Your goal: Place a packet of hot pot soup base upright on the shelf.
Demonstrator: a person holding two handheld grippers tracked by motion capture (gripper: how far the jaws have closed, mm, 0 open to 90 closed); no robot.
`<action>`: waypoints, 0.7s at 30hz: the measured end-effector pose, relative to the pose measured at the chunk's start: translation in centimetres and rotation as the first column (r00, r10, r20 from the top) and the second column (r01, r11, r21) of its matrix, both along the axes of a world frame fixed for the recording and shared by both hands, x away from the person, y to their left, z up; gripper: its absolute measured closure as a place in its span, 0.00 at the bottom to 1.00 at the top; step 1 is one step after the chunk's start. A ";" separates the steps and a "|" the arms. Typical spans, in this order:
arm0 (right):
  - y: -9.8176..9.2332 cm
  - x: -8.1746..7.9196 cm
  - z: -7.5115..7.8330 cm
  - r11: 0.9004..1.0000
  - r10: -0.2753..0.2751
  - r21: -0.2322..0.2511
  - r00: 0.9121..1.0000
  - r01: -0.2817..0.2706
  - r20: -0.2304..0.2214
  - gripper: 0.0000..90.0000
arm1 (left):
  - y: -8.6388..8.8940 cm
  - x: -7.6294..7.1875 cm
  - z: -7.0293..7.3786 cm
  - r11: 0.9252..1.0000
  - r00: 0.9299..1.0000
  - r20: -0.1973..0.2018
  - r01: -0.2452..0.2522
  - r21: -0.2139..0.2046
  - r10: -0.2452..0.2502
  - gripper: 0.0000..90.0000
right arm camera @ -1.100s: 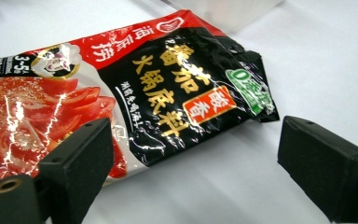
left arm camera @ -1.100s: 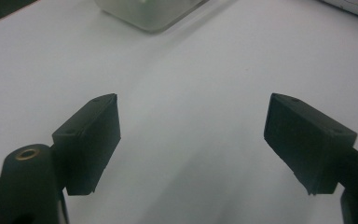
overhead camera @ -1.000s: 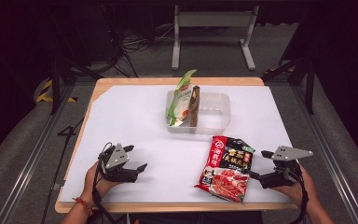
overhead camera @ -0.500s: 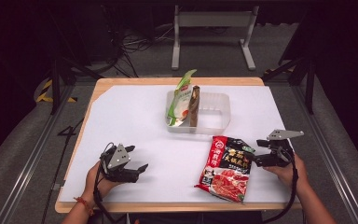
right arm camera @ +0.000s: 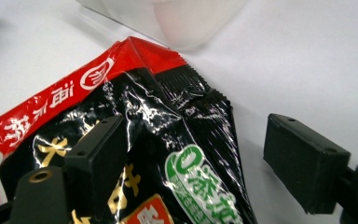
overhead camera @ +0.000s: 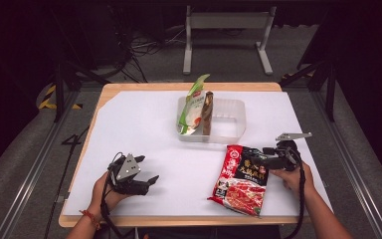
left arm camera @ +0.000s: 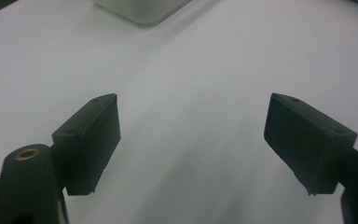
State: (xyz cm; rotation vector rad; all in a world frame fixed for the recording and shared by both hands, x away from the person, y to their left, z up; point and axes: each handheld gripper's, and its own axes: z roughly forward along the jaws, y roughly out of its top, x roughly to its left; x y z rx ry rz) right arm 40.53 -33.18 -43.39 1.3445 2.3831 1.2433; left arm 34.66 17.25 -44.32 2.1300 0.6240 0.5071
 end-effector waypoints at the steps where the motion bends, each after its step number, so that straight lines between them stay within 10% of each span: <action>1: 0.1 0.1 -0.1 1.000 0.000 0.005 1.000 0.000 -0.004 0.27 | 0.0 0.0 0.0 1.000 1.000 -0.001 0.001 0.000 -0.001 0.21; 21: 0.6 0.5 -0.5 0.998 -0.009 0.059 0.997 0.014 -0.082 0.52 | -0.1 0.0 -0.1 1.000 1.000 -0.002 0.010 0.013 -0.010 0.21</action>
